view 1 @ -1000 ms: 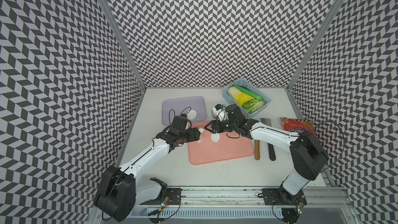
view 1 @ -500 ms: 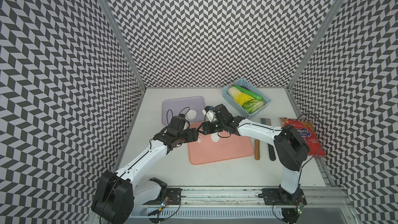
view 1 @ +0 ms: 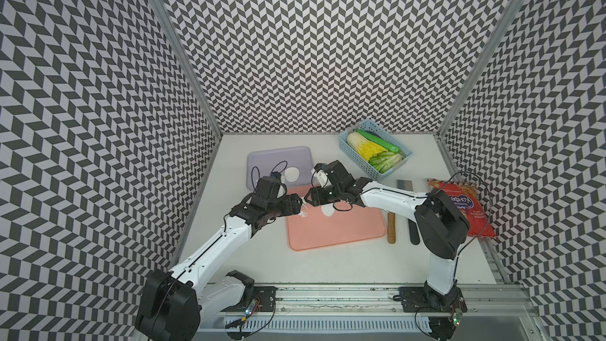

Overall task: Roll out the dumpling wrappers from the dough
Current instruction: Place the dumpling mold at the center of the board.

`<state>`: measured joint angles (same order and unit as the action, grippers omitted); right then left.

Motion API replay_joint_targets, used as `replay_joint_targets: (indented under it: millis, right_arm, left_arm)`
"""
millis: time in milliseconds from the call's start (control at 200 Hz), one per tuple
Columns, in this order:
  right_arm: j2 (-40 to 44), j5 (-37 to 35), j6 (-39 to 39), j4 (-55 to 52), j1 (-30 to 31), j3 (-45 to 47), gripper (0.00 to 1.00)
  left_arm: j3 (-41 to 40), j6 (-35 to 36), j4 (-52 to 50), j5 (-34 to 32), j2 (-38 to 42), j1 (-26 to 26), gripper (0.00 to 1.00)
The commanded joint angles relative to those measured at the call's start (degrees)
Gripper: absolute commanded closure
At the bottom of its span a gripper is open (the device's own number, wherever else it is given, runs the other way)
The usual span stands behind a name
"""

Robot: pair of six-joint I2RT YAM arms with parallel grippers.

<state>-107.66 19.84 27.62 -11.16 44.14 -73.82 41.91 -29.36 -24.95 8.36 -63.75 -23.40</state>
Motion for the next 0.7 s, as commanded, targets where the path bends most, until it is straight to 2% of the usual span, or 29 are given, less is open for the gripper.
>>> replay_joint_targets:
  millis: [0,55,175,496,696]
  right_arm:
    - [5.9,-0.5,0.5,6.0,-0.3,3.5,0.43]
    - [7.6,-0.1,0.7,8.2,-0.3,5.7,0.42]
    - [10.2,0.7,1.7,12.1,-0.3,9.0,0.42]
    - [6.5,2.3,1.2,9.4,0.5,2.6,0.41]
    - [2.4,2.6,-0.9,6.4,2.3,1.6,0.42]
  left_arm:
    - [0.7,-0.3,1.4,1.8,-0.7,0.8,0.16]
    - [0.8,-0.5,1.6,2.1,-1.1,1.0,0.12]
    - [0.8,-0.4,2.0,3.7,-1.1,1.2,0.12]
    - [-1.4,-1.3,3.6,5.7,-0.1,1.2,0.12]
    - [-1.1,-0.8,5.0,5.5,1.6,1.2,0.12]
